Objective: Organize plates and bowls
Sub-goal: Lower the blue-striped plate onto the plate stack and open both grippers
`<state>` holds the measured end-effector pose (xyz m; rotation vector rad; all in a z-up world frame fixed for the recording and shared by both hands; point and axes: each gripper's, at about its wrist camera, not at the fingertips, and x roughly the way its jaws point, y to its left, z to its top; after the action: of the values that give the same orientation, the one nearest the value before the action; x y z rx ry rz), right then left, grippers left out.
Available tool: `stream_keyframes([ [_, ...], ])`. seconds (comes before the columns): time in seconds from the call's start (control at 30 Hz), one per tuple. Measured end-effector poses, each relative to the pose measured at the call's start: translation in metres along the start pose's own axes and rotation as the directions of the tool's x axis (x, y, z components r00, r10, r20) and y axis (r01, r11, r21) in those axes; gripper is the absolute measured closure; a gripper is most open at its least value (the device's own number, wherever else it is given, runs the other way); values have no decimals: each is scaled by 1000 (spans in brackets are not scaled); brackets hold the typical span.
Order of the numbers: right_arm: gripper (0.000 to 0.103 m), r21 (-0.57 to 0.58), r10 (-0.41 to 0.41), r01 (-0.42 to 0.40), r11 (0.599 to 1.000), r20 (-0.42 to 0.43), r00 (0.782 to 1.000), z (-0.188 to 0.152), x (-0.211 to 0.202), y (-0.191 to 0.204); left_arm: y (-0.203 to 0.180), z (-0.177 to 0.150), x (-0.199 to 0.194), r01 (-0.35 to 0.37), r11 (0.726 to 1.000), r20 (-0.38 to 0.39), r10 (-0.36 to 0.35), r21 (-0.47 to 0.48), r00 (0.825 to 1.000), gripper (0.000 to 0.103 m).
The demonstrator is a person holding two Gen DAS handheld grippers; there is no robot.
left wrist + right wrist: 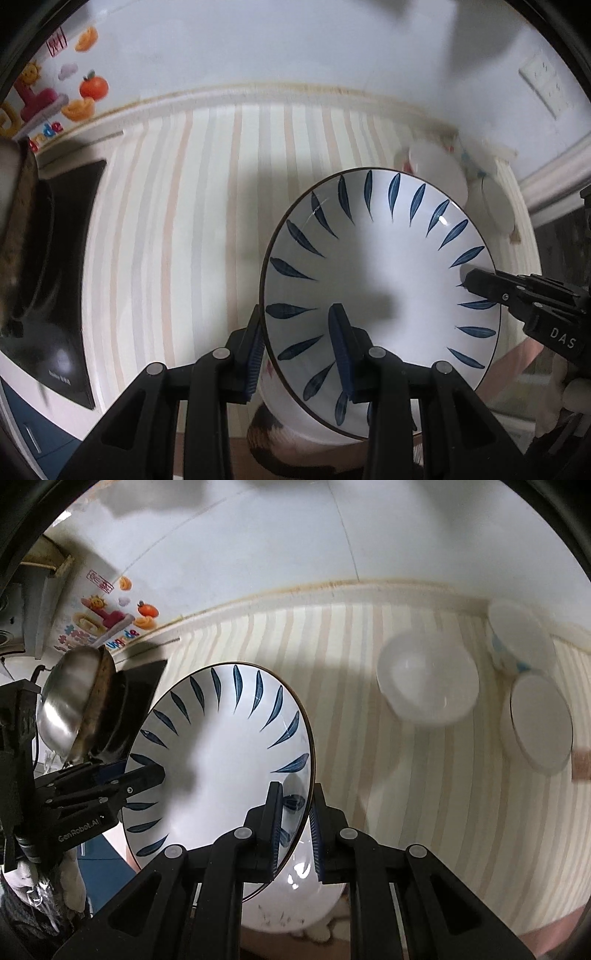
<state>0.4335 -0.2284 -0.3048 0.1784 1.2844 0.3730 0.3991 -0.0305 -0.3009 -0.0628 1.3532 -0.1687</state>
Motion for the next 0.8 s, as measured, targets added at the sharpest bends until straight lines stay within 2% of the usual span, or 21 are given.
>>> stream_keyframes([
  [0.2, 87, 56, 2, 1, 998, -47, 999, -48, 19, -14, -2, -27, 35, -14, 1000, -75, 16, 16, 997, 72],
  [0.37, 87, 79, -6, 13, 997, -88, 996, -78, 47, -21, -3, -37, 56, -49, 998, -97, 52, 33, 994, 72],
  [0.6, 87, 109, 5, 7, 994, -102, 995, -98, 63, -30, -8, -41, 71, -74, 996, -110, 78, 41, 991, 72],
  [0.8, 87, 120, -2, 16, 993, -116, 993, -98, 75, -29, -15, -42, 79, -85, 994, -116, 93, 74, 989, 72],
])
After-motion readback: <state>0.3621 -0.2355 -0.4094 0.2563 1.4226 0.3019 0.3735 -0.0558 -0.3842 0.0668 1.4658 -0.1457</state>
